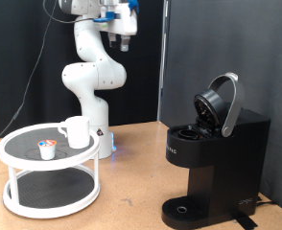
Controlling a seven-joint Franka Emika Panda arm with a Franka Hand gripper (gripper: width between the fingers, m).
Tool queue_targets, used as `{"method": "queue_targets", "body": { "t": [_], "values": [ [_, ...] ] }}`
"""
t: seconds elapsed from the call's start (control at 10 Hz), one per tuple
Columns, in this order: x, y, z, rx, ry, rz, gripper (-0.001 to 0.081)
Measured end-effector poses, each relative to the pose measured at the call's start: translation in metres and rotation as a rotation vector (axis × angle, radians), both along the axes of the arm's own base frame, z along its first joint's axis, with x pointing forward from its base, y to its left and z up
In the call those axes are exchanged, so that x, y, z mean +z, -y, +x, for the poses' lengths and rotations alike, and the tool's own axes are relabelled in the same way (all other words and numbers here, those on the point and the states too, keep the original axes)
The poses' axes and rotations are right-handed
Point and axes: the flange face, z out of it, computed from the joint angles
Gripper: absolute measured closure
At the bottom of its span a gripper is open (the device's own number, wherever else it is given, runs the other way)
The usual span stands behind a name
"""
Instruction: Make a cup of coffee with the keurig machine
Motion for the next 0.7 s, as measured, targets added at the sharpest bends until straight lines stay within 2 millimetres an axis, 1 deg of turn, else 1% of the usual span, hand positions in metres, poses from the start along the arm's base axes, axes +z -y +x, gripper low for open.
{"method": "queue_targets", "body": {
  "t": [0.2,0.3,0.4,0.7],
  "values": [
    [0.004,0.032,-0.004,-0.009,0.011,-0.005,0.0072],
    [0.006,0.046,-0.005,-0.017,0.011,-0.002,0.0072],
    [0.008,0.055,-0.005,-0.026,0.014,0.002,0.0072],
    [0.007,0.060,-0.005,-0.030,0.011,0.006,0.0072]
  ]
}}
